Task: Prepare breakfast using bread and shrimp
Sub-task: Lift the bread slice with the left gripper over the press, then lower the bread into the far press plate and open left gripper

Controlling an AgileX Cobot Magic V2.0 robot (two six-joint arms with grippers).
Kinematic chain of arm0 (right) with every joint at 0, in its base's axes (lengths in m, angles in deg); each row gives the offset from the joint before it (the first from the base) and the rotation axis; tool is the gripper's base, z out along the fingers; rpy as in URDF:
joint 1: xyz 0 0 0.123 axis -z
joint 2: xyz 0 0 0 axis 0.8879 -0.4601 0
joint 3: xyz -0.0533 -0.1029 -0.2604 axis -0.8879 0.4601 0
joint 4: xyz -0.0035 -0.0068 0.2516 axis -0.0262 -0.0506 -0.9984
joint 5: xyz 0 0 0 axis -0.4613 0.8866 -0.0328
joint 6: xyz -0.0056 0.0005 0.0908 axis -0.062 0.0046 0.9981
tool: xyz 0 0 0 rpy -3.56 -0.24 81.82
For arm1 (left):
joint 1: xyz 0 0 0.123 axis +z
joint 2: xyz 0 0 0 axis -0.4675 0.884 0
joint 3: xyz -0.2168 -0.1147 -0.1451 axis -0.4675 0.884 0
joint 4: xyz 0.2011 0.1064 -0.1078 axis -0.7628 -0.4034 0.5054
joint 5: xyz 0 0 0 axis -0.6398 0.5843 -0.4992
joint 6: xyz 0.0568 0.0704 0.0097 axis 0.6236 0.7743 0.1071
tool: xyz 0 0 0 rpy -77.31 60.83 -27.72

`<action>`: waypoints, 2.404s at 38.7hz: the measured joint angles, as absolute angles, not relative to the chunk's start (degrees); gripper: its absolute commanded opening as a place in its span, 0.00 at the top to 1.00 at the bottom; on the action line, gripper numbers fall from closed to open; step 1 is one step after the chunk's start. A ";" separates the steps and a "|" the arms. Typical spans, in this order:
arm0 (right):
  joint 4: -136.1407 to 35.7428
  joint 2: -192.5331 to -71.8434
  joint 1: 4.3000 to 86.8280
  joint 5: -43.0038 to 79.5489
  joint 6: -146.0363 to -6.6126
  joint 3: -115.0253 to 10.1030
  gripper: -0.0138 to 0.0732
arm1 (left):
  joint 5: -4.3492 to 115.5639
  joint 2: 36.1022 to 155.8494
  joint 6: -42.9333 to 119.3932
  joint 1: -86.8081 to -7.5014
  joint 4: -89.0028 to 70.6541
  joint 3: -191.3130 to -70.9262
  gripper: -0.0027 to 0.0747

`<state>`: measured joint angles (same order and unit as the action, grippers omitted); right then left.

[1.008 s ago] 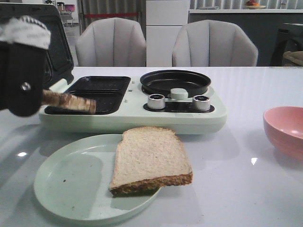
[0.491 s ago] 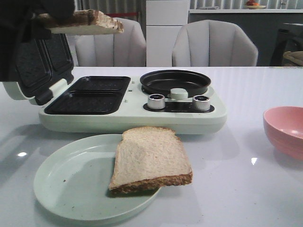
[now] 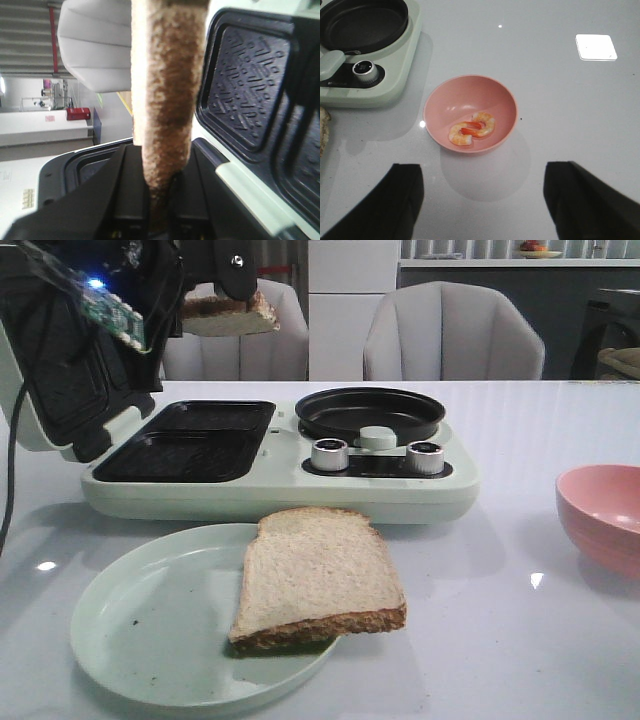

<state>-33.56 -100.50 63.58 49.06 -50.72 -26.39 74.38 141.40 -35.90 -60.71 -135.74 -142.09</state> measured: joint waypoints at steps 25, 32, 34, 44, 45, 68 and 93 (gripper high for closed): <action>-33.66 -100.50 63.58 49.09 -50.72 -26.39 0.15 | 68.14 159.19 -35.90 -53.80 -136.69 -155.68 0.67; -33.66 -100.50 63.58 49.09 -50.72 -26.39 0.15 | 66.47 159.31 -35.90 -53.34 -136.80 -155.68 0.46; -33.66 -100.50 63.58 49.09 -50.72 -26.39 0.15 | 66.12 159.31 -35.90 -53.32 -136.80 -155.68 0.43; -33.66 -100.50 63.58 49.09 -50.72 -26.39 0.15 | 65.83 159.20 -35.90 -53.32 -136.91 -155.42 0.42; -33.66 -100.50 63.58 49.09 -50.72 -26.39 0.15 | 65.83 159.07 -35.90 -53.32 -136.91 -155.08 0.42; -33.66 -100.50 63.58 49.19 -50.72 -26.39 0.15 | 69.25 145.12 -35.90 -56.74 -136.99 -142.48 0.42; -33.66 -100.50 63.58 49.19 -50.72 -26.39 0.15 | 98.80 117.00 -30.29 -77.61 -82.38 -139.60 0.42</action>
<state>-33.66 -100.50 63.58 49.19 -50.72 -26.39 98.80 117.00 -30.29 -77.61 -82.38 -139.60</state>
